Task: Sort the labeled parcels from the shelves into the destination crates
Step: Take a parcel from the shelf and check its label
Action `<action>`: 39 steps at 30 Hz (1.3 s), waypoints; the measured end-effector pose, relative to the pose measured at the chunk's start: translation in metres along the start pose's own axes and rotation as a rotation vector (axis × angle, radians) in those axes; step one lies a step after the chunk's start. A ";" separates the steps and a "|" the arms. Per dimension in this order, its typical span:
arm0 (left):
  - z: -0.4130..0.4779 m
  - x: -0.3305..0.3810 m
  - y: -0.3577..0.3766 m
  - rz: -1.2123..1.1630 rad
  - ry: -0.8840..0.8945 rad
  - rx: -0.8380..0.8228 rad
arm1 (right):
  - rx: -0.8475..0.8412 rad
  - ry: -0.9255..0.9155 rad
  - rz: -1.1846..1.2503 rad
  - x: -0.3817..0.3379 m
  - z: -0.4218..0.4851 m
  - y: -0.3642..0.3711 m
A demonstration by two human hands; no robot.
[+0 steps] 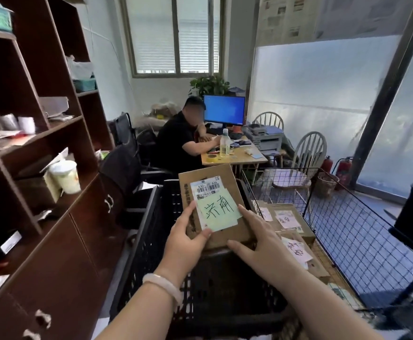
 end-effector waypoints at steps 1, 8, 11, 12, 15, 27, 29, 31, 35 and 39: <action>0.012 -0.006 0.000 0.008 -0.006 -0.011 | 0.000 0.011 -0.018 0.002 0.008 0.000; 0.087 -0.056 0.032 0.045 -0.084 -0.135 | 0.007 0.166 -0.304 0.030 0.052 -0.010; 0.113 -0.083 0.061 0.056 -0.142 -0.224 | -0.015 0.216 -0.422 0.044 0.066 -0.011; 0.120 -0.092 0.071 0.056 -0.164 -0.245 | -0.015 0.233 -0.453 0.049 0.070 -0.012; 0.138 -0.119 0.099 0.070 -0.244 -0.301 | -0.004 0.282 -0.544 0.059 0.080 -0.016; 0.152 -0.195 0.172 0.164 -0.351 -0.404 | -0.008 0.353 -0.644 0.072 0.089 -0.011; 0.153 -0.199 0.175 0.197 -0.348 -0.432 | 0.000 0.362 -0.656 0.074 0.085 -0.008; 0.156 -0.198 0.175 0.276 -0.358 -0.478 | 0.014 0.369 -0.658 0.074 0.081 -0.006; 0.157 -0.169 0.161 0.547 -0.273 -0.489 | 0.056 0.373 -0.675 0.072 0.065 -0.009; 0.153 -0.093 0.152 0.649 0.074 -0.347 | 0.122 0.414 -0.670 0.072 0.034 -0.024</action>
Point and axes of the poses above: each hand's wrist, its own z-axis towards the middle knuckle, its own y-axis out of the palm, x = y × z, the point moved 4 cm from there along z, towards the middle knuckle, and after that the axes turned 14 degrees about z, right-handed, at the moved point
